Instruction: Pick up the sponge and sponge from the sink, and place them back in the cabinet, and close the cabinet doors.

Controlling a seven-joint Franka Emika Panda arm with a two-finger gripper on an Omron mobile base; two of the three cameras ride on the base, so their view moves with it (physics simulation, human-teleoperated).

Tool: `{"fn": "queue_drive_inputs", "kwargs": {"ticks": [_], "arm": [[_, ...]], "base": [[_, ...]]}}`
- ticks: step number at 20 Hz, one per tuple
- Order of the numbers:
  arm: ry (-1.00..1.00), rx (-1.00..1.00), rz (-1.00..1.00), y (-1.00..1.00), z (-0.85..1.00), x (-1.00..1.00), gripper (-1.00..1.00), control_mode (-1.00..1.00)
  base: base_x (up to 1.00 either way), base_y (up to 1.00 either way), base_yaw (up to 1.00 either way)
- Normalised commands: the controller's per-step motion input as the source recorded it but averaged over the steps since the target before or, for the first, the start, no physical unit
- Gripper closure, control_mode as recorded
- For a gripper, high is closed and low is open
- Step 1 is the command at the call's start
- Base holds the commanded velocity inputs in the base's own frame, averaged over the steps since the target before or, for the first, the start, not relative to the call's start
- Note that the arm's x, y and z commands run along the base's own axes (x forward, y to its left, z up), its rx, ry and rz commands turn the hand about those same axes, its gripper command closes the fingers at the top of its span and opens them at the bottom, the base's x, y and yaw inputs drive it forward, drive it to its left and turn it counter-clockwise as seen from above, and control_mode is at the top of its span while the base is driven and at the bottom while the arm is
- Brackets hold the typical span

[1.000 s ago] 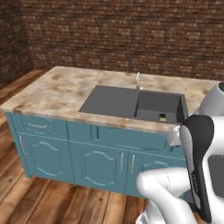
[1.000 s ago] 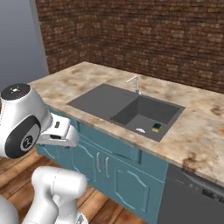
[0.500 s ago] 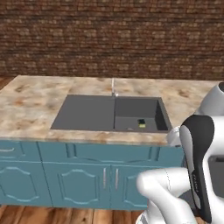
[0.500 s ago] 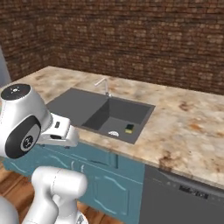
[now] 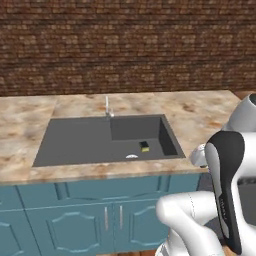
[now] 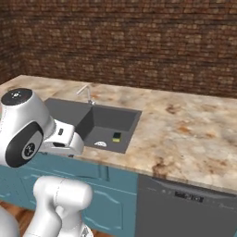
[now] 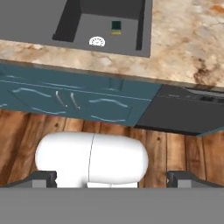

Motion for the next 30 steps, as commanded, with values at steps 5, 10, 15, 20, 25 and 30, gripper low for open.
{"fn": "queue_drive_inputs", "kwargs": {"ticks": [5, 10, 15, 20, 25, 30], "arm": [[0.0, 0.0, 0.0, 0.0, 0.0, 0.0, -1.0, 1.0], [0.0, 0.0, 0.0, 0.0, 0.0, 0.0, -1.0, 1.0], [0.0, 0.0, 0.0, 0.0, 0.0, 0.0, -1.0, 1.0], [0.0, 0.0, 0.0, 0.0, 0.0, 0.0, -1.0, 1.0], [0.0, 0.0, 0.0, 0.0, 0.0, 0.0, -1.0, 1.0], [0.0, 0.0, 0.0, 0.0, 0.0, 0.0, -1.0, 1.0]], "base": [[0.05, 0.28, -0.23], [0.14, 0.43, -0.19], [0.42, 0.37, -0.12], [0.61, 0.08, -0.07], [0.63, 0.02, -0.06], [0.53, 0.0, -0.04]]}}
